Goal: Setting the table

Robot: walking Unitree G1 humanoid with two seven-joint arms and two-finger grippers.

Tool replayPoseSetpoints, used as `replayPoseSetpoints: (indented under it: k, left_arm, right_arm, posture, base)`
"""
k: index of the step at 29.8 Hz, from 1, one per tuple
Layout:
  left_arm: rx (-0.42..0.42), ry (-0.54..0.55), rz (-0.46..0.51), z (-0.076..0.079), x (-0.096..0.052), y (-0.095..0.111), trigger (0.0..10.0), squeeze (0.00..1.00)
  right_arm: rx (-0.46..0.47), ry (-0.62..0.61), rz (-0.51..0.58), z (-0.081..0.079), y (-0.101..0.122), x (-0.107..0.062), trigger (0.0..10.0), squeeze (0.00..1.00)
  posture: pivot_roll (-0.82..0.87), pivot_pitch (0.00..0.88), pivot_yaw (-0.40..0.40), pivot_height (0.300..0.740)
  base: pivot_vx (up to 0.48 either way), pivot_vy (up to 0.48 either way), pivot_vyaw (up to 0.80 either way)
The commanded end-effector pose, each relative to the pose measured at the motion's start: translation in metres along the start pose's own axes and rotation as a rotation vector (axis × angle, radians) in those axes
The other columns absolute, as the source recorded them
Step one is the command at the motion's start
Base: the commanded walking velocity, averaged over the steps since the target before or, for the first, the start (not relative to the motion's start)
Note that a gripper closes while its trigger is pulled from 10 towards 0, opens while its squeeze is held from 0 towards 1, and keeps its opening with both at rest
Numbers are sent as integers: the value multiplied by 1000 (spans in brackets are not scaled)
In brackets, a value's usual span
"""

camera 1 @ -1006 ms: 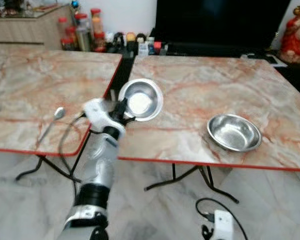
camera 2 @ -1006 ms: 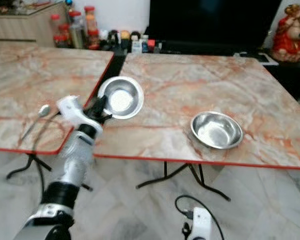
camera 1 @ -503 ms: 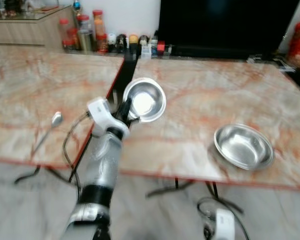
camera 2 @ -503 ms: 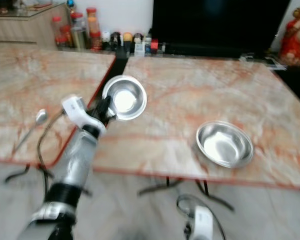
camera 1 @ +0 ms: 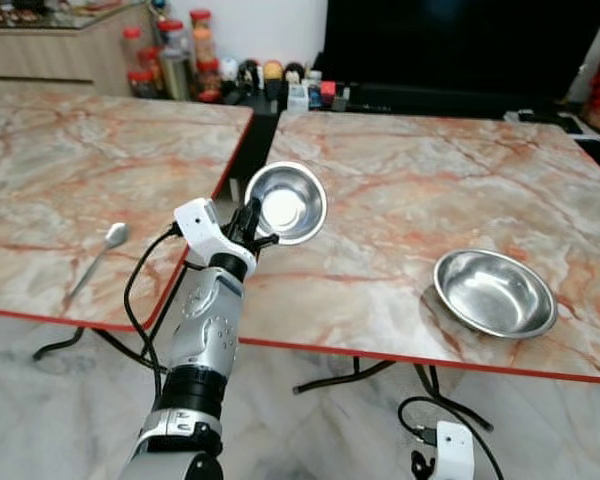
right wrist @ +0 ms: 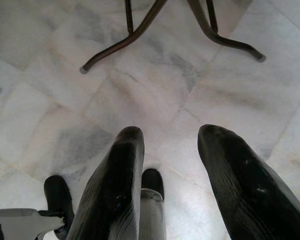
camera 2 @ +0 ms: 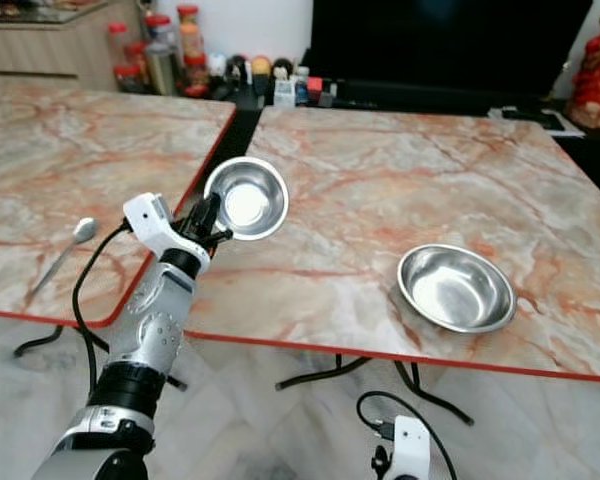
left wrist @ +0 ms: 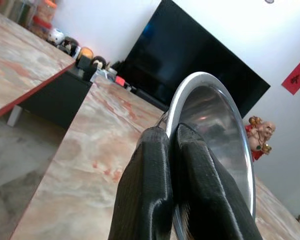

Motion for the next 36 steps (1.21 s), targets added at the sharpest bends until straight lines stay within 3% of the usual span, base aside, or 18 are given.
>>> replayPoseSetpoints:
  k: [1,36]
  left_arm:
    - [15,-13,0,5,3,0,10000,0]
    - [9,-39,-9,9,3,-3,10000,0]
  right_arm:
    - [-2,-3,1,2,1,0,10000,0]
    - [-26,1,5,3,4,1,10000,0]
  posture:
    - [31,0,-32,736]
    - [31,0,-35,736]
  base:
    - [0,-341,0]
    - [216,-342,0]
Point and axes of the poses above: a point about 5 cm out from each wrist's last joint towards the gripper, its own x axis pointing out of the wrist towards the gripper, its own y axis along the axis of the wrist's last joint, z = x × y, the point moved 2 cm from there along x, pointing out of the wrist towards the gripper, and after that the axes turned 9 degrees about -x, right-handed, at the moved point
